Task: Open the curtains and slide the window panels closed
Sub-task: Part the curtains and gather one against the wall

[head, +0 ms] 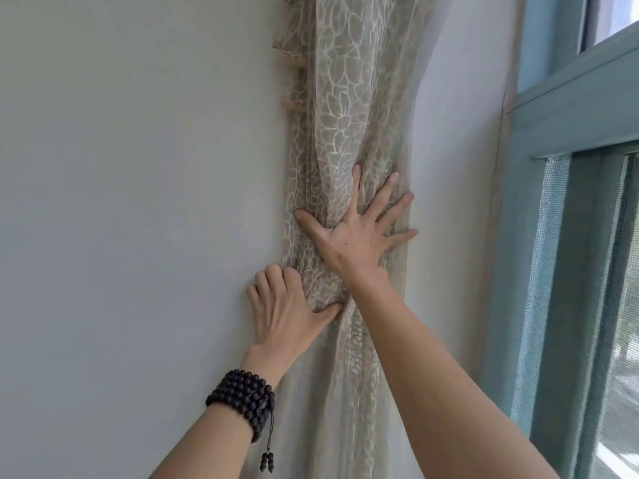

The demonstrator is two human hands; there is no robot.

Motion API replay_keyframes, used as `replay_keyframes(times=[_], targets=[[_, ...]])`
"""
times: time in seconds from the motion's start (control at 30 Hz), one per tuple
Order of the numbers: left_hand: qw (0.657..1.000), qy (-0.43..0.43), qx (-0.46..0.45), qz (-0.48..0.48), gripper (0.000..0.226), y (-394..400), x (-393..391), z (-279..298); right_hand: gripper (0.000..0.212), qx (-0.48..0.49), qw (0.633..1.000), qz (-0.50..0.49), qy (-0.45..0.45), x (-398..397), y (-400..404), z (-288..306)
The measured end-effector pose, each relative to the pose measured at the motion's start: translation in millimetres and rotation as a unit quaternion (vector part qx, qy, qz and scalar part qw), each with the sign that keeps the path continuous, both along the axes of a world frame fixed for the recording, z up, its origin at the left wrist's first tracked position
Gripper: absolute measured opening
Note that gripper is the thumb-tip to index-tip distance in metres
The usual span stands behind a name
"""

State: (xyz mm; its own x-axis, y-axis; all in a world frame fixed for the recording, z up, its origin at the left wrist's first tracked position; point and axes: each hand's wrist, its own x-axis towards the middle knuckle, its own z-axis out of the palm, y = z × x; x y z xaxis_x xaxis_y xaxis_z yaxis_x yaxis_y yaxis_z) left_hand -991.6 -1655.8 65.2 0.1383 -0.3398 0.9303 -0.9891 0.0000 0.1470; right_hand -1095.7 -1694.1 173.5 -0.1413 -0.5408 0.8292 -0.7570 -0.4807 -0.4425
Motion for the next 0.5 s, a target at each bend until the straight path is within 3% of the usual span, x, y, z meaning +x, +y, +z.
replay_keyframes(times=[0.13,0.3,0.5], targets=[[1.000,0.007,-0.023,-0.016,0.088,-2,4,-6,0.111,-0.039,0.998,-0.046,0.031,-1,-2,-3],[1.000,0.015,0.010,-0.020,0.132,-9,8,-12,0.104,-0.118,0.988,-0.086,0.050,-2,-11,-8],[0.999,0.003,0.034,-0.005,0.133,-24,7,-16,0.101,-0.152,0.980,-0.116,0.049,0,-21,-10]])
